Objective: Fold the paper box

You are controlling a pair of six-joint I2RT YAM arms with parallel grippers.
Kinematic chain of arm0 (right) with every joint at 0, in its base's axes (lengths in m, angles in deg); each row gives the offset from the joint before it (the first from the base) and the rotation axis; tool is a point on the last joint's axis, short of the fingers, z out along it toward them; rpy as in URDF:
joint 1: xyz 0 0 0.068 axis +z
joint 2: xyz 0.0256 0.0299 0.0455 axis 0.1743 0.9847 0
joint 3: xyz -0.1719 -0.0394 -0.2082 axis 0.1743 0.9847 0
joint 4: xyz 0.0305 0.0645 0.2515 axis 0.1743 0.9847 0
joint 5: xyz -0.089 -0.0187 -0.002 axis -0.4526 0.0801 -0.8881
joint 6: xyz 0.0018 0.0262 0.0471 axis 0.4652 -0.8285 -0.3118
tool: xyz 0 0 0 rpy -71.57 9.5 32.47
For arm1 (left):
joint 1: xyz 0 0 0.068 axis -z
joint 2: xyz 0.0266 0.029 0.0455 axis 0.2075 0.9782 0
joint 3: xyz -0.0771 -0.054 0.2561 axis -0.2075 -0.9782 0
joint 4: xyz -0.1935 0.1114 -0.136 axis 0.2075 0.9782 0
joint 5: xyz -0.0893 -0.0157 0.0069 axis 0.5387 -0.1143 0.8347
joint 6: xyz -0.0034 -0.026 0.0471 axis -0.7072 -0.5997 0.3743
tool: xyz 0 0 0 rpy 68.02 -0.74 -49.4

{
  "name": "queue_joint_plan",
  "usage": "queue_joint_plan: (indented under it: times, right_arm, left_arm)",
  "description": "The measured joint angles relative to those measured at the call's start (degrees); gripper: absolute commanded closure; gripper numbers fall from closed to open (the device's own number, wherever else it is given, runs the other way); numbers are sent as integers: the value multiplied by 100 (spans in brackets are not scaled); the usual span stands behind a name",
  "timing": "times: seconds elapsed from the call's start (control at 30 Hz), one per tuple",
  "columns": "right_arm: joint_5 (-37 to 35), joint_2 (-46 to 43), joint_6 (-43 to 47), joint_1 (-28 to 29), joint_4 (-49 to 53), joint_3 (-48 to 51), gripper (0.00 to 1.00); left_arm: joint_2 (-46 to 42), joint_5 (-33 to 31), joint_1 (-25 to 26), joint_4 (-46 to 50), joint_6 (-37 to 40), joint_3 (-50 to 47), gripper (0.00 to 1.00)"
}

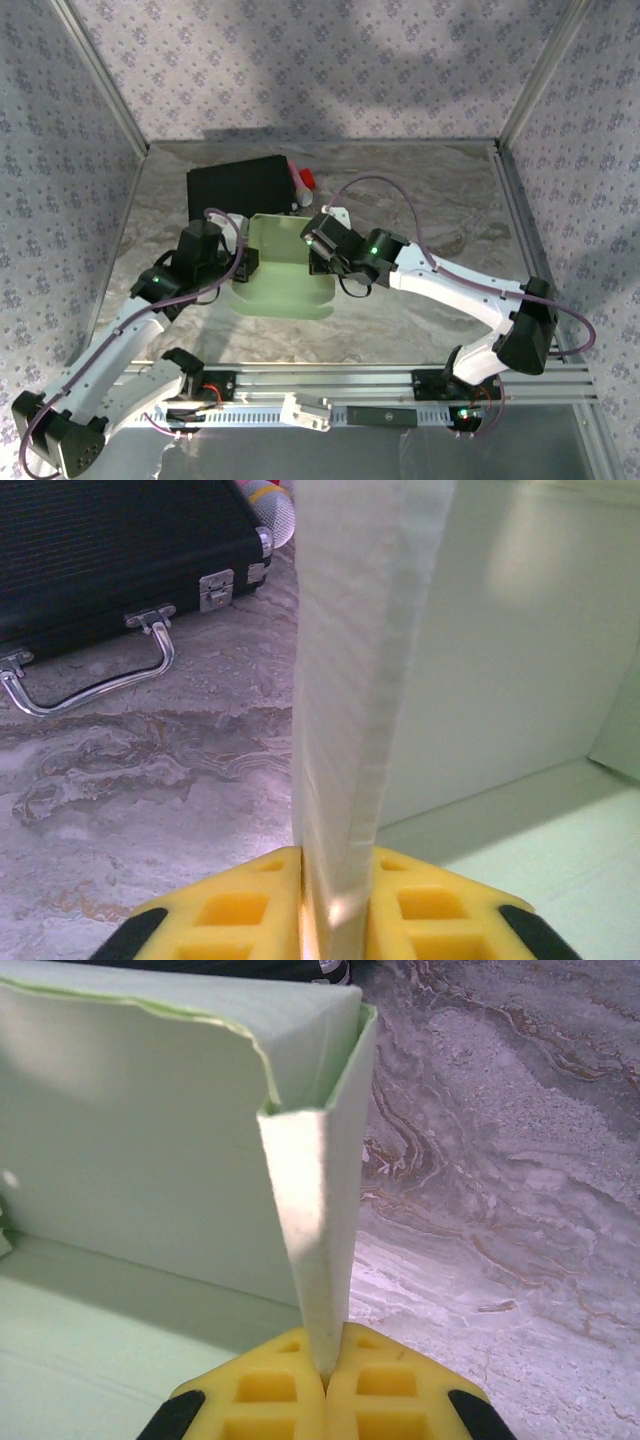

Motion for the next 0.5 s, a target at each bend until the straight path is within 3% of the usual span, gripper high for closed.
queue_joint_plan:
  times: [0.2,0.3,0.33,0.4,0.5]
  right_arm:
    - [-96,0,0,81,46,0,100]
    - [-136,2,0,116,101,0,100]
    - [-142,7,0,116,122,-2,100]
    - [-144,17,0,116,153,-2,100]
    - [-138,31,17,120,151,-13,100]
  left_arm:
    - [297,-442,179,-85,125,0,100]
    - [378,-844,450,-92,175,2,100]
    - [398,-964,533,-94,195,2,99]
    - [439,-1099,625,-118,221,2,86]
    - [498,-1200,649,-131,293,2,75]
